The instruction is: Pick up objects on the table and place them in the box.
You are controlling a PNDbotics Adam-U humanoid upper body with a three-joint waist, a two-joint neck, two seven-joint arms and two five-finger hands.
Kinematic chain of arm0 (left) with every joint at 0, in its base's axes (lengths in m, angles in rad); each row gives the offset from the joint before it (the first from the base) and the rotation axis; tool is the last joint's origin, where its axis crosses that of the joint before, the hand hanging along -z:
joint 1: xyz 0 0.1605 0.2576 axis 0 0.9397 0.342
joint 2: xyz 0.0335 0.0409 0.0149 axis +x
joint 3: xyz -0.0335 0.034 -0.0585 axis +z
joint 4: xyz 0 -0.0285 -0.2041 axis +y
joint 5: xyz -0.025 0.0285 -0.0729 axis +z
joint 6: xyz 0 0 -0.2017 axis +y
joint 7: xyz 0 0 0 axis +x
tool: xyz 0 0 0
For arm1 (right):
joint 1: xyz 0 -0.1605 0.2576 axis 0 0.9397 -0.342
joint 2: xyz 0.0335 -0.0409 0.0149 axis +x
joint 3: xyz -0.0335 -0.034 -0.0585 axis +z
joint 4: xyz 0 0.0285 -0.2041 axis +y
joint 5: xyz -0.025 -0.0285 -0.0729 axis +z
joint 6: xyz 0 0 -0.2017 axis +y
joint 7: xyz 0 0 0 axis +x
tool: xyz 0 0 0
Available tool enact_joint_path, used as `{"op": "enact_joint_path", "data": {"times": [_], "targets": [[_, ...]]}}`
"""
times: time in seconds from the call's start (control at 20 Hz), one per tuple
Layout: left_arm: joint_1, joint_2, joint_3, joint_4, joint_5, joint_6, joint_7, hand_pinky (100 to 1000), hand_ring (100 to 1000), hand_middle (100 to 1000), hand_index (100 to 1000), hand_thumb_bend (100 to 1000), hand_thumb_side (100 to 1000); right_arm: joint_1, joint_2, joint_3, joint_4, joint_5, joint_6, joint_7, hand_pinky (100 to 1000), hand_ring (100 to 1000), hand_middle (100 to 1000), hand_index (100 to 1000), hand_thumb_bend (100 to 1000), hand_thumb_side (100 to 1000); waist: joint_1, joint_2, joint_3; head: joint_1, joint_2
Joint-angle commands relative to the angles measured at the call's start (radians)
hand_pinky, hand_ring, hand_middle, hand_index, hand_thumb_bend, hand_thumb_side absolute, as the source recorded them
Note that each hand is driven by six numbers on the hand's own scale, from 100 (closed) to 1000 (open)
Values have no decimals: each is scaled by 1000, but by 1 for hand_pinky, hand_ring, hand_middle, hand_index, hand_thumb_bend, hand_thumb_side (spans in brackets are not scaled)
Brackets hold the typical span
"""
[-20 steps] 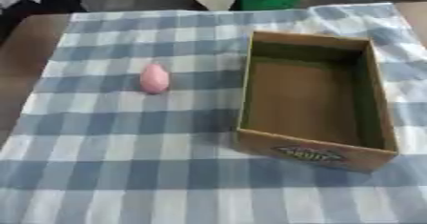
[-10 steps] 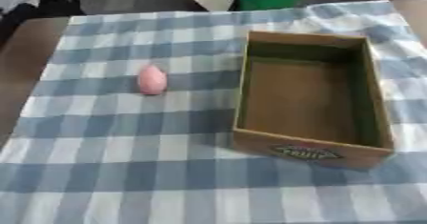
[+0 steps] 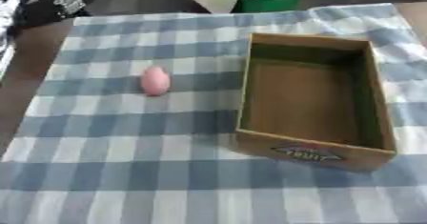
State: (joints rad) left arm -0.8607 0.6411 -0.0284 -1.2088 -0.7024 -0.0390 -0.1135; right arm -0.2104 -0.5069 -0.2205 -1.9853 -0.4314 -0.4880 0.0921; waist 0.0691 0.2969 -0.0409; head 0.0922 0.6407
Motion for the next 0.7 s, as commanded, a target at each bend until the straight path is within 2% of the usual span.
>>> {"op": "enact_joint_path", "data": {"times": [0.05,0.3,0.45,0.7], "targets": [[-35,4,-2,65,-49,-33,-47,478,663,713,881,791,886,-8,-32,-2,-15,-5,0,5,882,967,797,1000,100,1000,-2,-19,-1,4,-3],[-51,-8,2,183,-119,-105,-120,484,674,725,889,1000,792,-9,-30,-3,-15,-4,1,6,883,967,796,1000,100,1000,-2,-16,0,0,-4],[-59,-14,7,236,-149,-138,-166,486,679,729,891,1000,741,-10,-29,-2,-15,-3,2,7,883,968,796,1000,100,1000,-3,-14,0,0,-4],[-71,-30,11,273,-168,-152,-247,499,682,732,905,1000,673,-10,-26,-2,-15,-1,3,8,884,968,795,1000,100,1000,-5,-11,-3,2,-3]]}}
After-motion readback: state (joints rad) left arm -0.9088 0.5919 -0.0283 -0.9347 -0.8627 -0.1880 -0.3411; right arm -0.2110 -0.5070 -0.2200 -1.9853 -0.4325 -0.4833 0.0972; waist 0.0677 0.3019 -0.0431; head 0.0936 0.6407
